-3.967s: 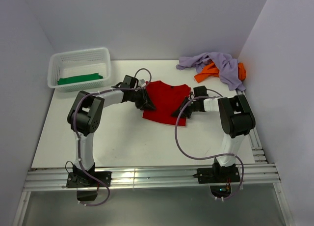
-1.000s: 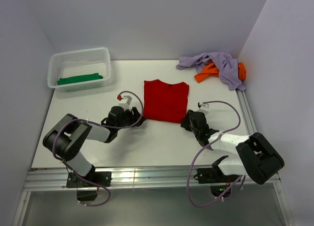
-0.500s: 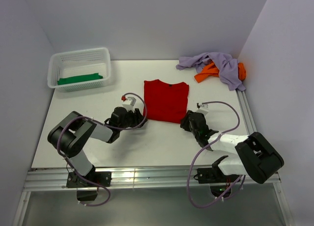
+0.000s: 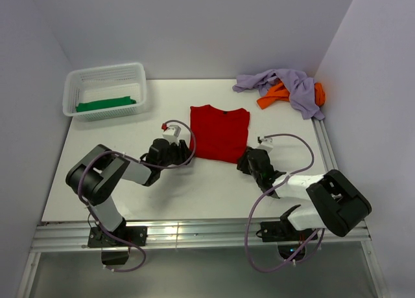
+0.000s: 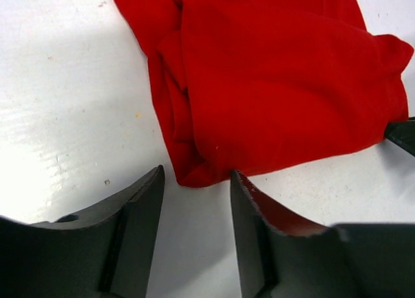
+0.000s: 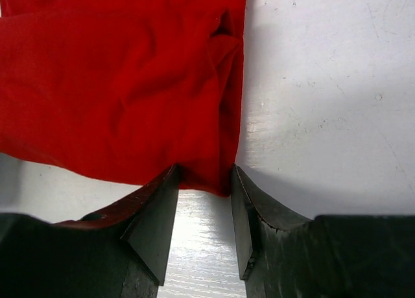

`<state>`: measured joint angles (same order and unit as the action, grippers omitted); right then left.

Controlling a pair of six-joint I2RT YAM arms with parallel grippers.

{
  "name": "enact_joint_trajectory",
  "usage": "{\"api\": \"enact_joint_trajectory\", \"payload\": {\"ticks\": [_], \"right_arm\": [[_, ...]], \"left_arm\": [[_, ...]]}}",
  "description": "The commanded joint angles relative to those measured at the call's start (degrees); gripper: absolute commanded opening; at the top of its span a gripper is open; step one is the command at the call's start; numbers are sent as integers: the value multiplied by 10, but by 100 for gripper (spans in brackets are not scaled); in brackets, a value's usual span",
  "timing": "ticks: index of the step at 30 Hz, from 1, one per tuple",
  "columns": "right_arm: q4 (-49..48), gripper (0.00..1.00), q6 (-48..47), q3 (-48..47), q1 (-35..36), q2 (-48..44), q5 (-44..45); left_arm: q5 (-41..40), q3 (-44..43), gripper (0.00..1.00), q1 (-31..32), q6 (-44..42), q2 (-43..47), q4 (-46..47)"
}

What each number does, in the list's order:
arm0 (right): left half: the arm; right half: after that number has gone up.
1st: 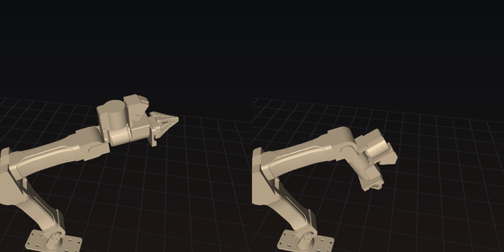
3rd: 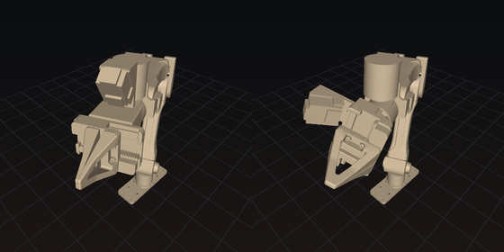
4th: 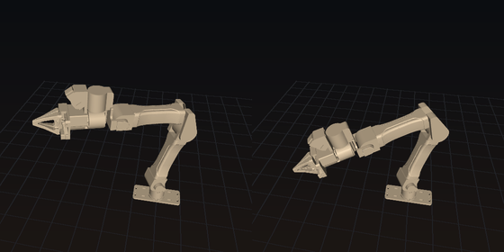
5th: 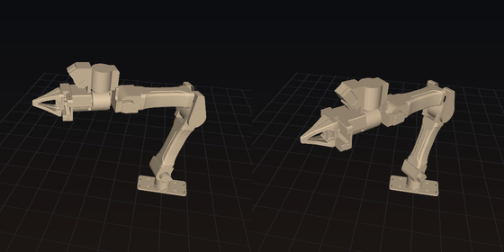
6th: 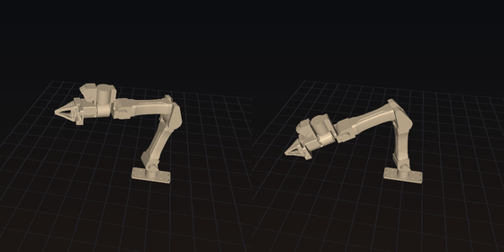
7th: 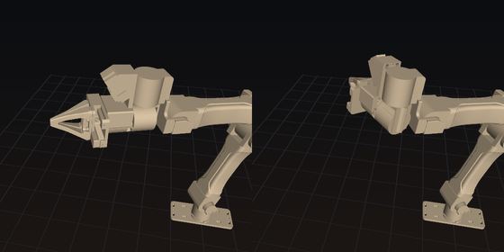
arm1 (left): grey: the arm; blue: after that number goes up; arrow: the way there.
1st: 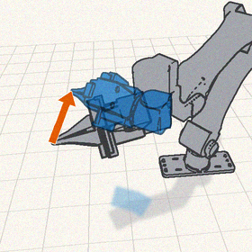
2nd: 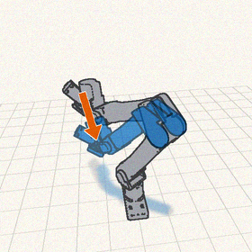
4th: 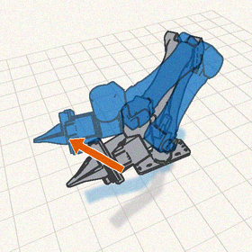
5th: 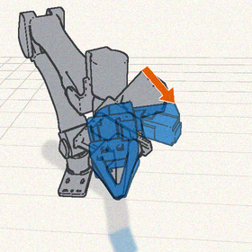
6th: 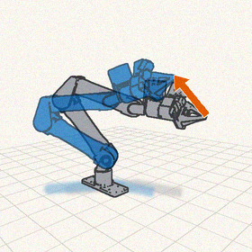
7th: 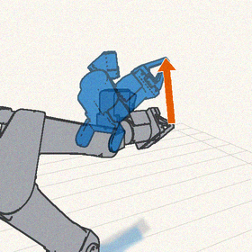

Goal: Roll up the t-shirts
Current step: Roll the tshirt

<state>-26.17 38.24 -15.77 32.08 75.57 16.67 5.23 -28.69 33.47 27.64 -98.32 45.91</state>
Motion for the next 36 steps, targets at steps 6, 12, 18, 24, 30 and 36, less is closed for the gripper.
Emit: {"api": "enact_joint_trajectory", "payload": {"ticks": [6, 12, 18, 24, 30, 36], "right_arm": [[-25, 24, -16, -35, 5, 34, -1], [58, 0, -15, -58, 5, 1, -13], [195, 0, 17, -79, 5, -74, -33], [389, 0, 60, -138, 5, -137, -87], [505, 0, 88, -158, 3, -198, -145], [560, 0, 100, -166, -17, -227, -206]], "left_arm": [[9, -43, 28, 4, -20, -37, 11], [14, -50, 0, 3, -2, -25, -24], [32, -54, 0, 5, 38, 30, -114], [31, -64, 0, 19, 78, 121, -249], [66, -116, 1, 26, 141, 173, -425], [87, -169, 0, 27, 171, 176, -557]]}}
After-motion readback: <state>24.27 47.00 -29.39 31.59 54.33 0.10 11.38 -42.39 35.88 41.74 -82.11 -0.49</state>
